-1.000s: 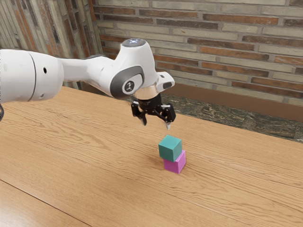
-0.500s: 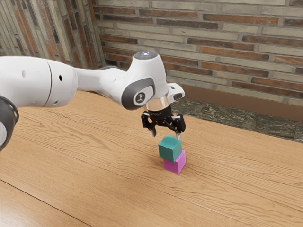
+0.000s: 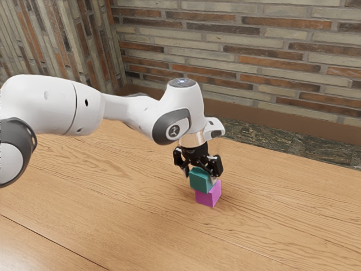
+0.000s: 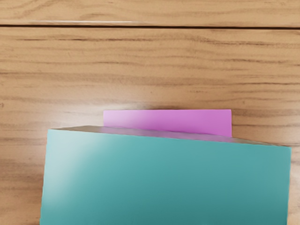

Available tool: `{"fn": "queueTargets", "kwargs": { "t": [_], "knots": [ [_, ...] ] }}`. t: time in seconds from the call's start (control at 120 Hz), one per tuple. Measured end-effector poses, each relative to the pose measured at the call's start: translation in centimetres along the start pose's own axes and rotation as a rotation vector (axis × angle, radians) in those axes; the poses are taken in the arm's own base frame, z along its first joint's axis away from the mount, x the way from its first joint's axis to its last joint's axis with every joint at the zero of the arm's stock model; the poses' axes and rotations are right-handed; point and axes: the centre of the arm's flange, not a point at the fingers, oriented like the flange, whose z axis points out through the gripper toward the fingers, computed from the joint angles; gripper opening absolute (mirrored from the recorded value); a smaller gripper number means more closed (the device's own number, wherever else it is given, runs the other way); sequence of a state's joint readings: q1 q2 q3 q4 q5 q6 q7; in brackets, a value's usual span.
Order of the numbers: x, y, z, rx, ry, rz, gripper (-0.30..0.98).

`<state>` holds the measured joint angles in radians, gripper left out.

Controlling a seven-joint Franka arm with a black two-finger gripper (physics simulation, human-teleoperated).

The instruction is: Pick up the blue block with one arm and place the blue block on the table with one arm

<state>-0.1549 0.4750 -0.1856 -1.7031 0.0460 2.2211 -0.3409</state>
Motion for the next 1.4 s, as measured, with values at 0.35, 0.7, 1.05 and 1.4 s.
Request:
{"fn": "queueTargets", "kwargs": {
  "t": [0.35,0.7,1.05,1.4],
  "knots": [
    [0.0,-0.3,0.9,0.003,-0.012,0.035,0.41],
    [-1.7,7.2,-3.0,-0.026,0.05,0.165,0.36],
    [-5.1,13.7,7.3,-0.018,-0.095,0.26,0.49],
    [-3.2,9.2,-18.0,-0.024,0.167,0.261,0.65]
  ]
}}
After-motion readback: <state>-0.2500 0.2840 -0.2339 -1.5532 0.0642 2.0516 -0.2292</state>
